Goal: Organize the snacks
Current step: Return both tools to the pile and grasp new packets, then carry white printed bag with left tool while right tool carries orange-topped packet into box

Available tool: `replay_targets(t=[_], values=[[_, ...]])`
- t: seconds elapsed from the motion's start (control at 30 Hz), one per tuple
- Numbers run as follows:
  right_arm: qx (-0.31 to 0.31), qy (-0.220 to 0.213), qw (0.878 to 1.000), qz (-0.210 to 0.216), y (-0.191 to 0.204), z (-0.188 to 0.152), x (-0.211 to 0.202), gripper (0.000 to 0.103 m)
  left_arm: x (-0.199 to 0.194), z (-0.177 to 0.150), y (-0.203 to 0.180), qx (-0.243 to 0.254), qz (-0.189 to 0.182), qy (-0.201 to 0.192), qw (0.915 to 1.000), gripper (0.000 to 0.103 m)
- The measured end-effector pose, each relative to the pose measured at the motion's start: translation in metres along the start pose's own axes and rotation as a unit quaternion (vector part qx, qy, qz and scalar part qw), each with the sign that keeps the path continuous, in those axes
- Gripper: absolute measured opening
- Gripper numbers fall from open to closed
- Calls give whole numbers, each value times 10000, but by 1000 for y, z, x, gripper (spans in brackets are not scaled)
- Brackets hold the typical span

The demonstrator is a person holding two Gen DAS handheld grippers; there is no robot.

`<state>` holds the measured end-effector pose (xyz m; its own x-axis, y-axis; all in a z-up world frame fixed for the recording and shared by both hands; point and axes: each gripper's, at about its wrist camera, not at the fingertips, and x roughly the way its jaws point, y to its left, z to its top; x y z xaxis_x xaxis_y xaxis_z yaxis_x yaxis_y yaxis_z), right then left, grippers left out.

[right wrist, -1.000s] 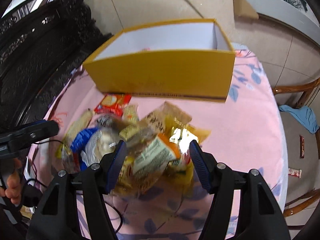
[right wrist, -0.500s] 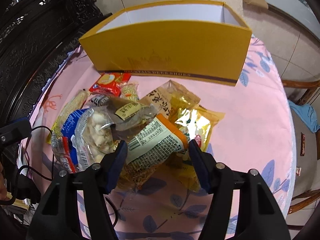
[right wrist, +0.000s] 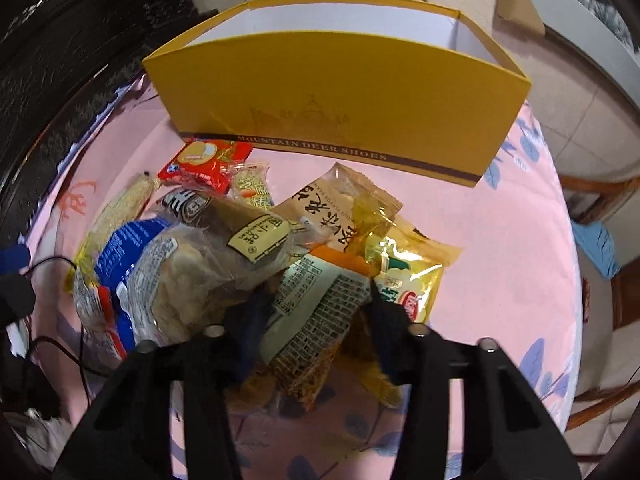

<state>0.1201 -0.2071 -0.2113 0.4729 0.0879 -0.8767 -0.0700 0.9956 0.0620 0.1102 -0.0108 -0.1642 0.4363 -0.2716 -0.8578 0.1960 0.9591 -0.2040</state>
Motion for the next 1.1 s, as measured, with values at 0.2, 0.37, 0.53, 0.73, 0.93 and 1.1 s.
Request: replay_targets(t=[0.2,0.37,0.53,0.73,0.93,1.1], values=[[255,-227,9990,277,-17,-14,-27,21,8,2,-15,222,-106,69,9997,94],[284,-400,9985,241,-27,-28,-50,15,18,3,-35,522,-233,122,9983,94],[415,-349,9981,303,-35,-35,-52,14,36,1,-56,724,-384,365,9960,94],[446,-448,9976,269,-40,-38,-61,14,62,-3,-72,925,-350,576,9934,94],[644,-362,9970,225,-47,-41,-58,14,76,-1,-72,895,-440,724,9924,73],[689,-388,9966,211,-49,-42,-60,14,74,-2,-73,954,-569,669,9916,53]])
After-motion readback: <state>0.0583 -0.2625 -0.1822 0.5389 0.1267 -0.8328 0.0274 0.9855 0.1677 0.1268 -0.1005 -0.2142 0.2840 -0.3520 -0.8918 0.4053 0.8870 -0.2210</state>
